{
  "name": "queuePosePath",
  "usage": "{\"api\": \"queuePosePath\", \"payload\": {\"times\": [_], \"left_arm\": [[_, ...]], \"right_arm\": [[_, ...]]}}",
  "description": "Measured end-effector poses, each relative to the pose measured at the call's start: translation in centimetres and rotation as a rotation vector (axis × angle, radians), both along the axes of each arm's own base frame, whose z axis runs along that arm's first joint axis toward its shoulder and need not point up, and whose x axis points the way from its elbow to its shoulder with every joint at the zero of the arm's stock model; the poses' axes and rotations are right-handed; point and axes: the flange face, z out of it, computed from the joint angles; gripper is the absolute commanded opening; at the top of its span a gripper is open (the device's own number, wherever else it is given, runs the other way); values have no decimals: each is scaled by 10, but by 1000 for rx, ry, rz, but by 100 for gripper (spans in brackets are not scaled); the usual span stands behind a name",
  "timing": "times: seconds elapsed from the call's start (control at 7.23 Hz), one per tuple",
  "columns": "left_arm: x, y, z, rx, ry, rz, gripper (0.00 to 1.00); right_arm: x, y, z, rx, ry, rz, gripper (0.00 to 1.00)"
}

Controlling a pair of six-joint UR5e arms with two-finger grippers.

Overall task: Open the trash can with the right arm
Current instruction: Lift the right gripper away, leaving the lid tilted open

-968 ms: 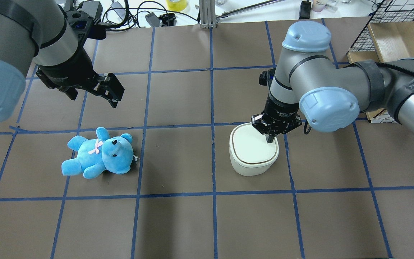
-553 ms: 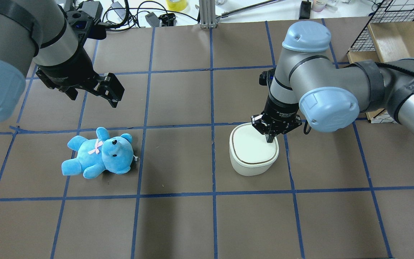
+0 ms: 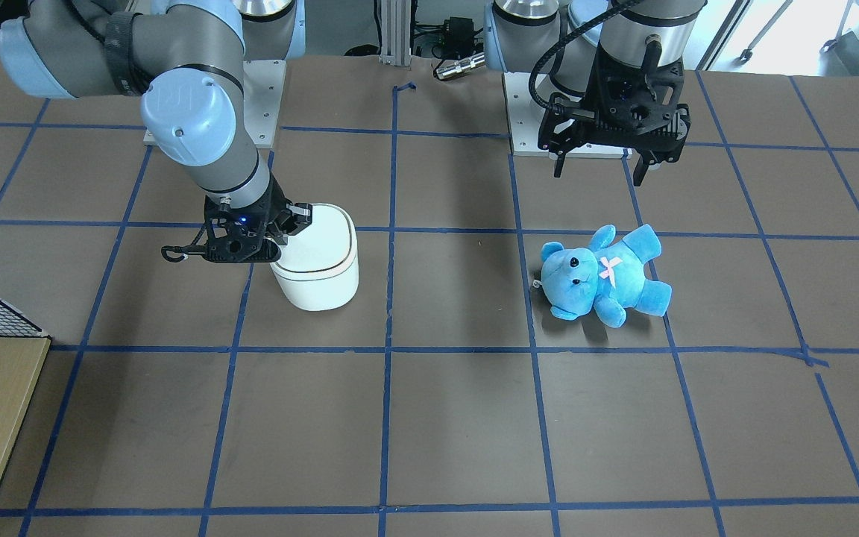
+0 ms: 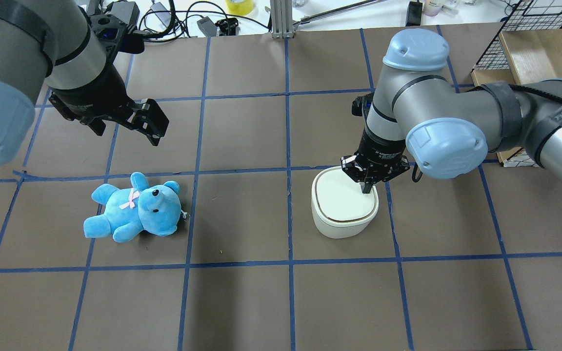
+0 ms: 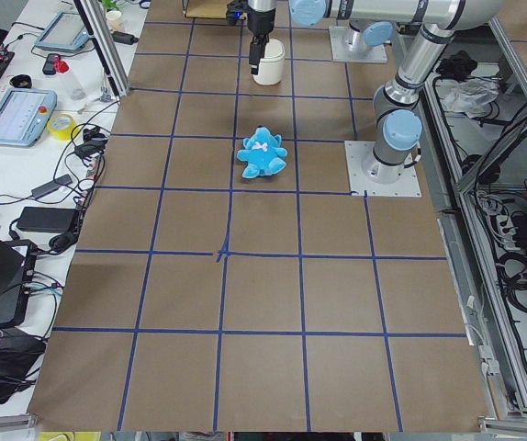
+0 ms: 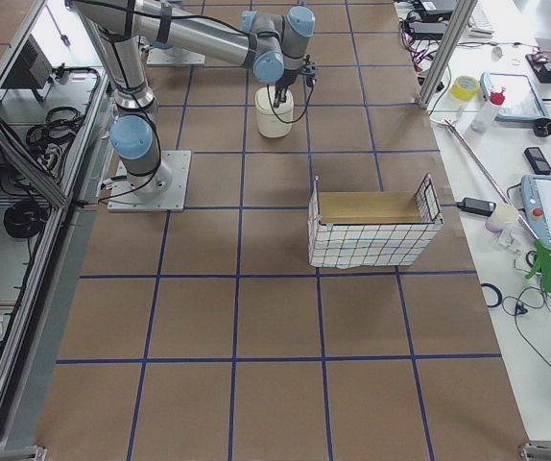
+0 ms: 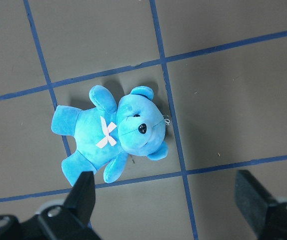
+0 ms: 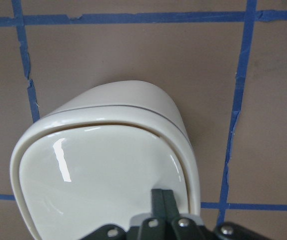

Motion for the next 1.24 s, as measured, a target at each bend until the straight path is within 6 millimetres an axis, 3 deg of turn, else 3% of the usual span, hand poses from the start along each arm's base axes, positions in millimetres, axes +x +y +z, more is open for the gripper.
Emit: {"api": "queuePosePath", "payload": {"times": [0.41, 0.55, 0.83, 0.97, 1.24], "left_arm": [[0, 0, 0, 0, 0, 0, 100], [0, 0, 0, 0, 0, 0, 100], [0, 0, 0, 0, 0, 0, 100], [0, 0, 0, 0, 0, 0, 100], [0, 0, 0, 0, 0, 0, 100]], "right_arm": [[3, 8, 50, -75, -24, -1, 0], [3, 9, 67, -88, -27, -5, 10], [-2, 2, 109, -105, -5, -11, 9], [-7, -1, 131, -118, 25, -10, 16], [-18, -4, 152, -134, 64, -21, 59]]}}
